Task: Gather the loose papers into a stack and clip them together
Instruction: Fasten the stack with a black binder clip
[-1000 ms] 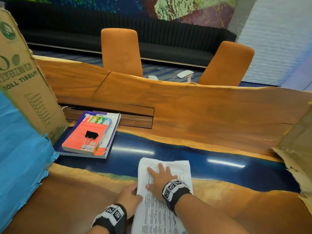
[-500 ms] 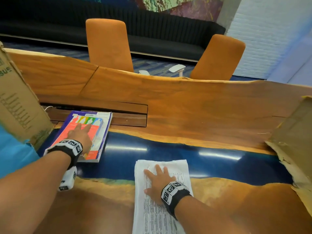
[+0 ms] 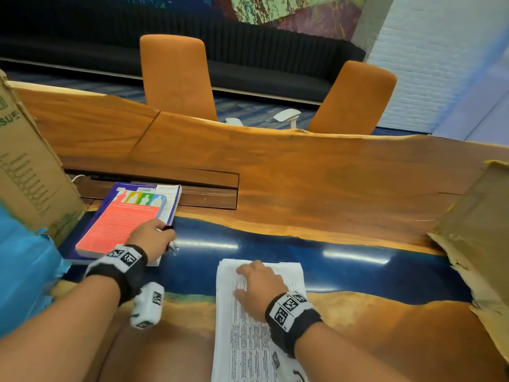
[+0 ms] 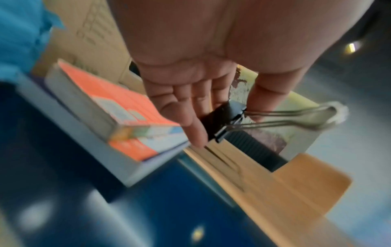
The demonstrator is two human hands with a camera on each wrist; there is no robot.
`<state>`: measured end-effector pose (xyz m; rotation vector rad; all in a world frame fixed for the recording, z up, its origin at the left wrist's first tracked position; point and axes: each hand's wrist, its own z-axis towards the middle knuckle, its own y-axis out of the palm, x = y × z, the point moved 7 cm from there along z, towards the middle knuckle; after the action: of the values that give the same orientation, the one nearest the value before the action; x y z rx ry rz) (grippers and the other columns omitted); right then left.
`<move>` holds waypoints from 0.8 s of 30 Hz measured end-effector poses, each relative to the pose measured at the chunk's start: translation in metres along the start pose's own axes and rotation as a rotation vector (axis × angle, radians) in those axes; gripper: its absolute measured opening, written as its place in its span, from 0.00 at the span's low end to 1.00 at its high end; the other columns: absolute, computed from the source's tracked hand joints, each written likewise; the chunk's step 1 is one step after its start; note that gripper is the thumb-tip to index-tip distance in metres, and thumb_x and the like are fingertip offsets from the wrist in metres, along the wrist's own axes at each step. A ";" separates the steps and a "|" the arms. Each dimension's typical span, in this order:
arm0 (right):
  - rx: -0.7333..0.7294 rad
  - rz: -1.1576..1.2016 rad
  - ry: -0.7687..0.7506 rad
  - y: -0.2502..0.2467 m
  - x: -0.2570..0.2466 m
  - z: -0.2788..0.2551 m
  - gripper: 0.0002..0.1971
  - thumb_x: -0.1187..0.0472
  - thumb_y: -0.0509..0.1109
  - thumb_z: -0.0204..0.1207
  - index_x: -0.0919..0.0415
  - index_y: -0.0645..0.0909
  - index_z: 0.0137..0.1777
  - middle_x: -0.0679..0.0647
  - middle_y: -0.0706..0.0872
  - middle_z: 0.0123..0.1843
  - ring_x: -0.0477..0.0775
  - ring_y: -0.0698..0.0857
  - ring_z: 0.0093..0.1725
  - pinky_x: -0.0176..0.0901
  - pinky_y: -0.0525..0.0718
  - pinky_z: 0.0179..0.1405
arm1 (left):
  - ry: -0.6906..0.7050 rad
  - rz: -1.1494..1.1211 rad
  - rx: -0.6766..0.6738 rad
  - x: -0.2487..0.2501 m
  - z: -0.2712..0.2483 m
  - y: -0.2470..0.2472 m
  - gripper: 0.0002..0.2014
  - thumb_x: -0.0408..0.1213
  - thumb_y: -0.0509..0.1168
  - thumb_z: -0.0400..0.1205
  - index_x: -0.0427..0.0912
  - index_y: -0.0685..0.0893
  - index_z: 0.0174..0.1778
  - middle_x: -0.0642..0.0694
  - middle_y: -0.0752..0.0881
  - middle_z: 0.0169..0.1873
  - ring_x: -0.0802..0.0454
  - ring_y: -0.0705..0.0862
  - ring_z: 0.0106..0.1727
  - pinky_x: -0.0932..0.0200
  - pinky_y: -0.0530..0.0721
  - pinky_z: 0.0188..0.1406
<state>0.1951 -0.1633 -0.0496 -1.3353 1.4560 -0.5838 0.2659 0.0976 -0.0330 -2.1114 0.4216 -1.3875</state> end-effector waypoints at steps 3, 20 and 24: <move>0.068 0.245 -0.194 -0.016 -0.024 -0.023 0.34 0.44 0.70 0.80 0.45 0.61 0.83 0.46 0.71 0.77 0.50 0.76 0.73 0.46 0.75 0.72 | -0.063 -0.205 -0.187 0.016 -0.046 0.041 0.10 0.40 0.66 0.78 0.37 0.82 0.48 0.33 0.89 0.43 0.42 0.86 0.29 0.61 0.75 0.23; 0.219 0.857 -0.086 -0.056 0.031 -0.043 0.08 0.62 0.67 0.84 0.64 0.85 0.47 0.53 0.86 0.35 0.43 0.84 0.30 0.34 0.83 0.33 | 0.075 -0.497 -0.379 0.068 -0.158 0.139 0.15 0.39 0.58 0.88 0.36 0.87 0.45 0.40 0.89 0.33 0.48 0.87 0.33 0.58 0.77 0.33; 0.284 0.855 -0.033 -0.051 0.039 -0.037 0.04 0.64 0.70 0.81 0.56 0.82 0.45 0.54 0.84 0.37 0.50 0.86 0.36 0.48 0.91 0.43 | -0.014 -0.474 -0.314 0.064 -0.164 0.141 0.20 0.41 0.56 0.88 0.32 0.87 0.43 0.38 0.87 0.26 0.45 0.82 0.23 0.61 0.68 0.20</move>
<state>0.1891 -0.2234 -0.0063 -0.4154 1.6664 -0.1823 0.1502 -0.0960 -0.0244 -2.5961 0.1394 -1.6476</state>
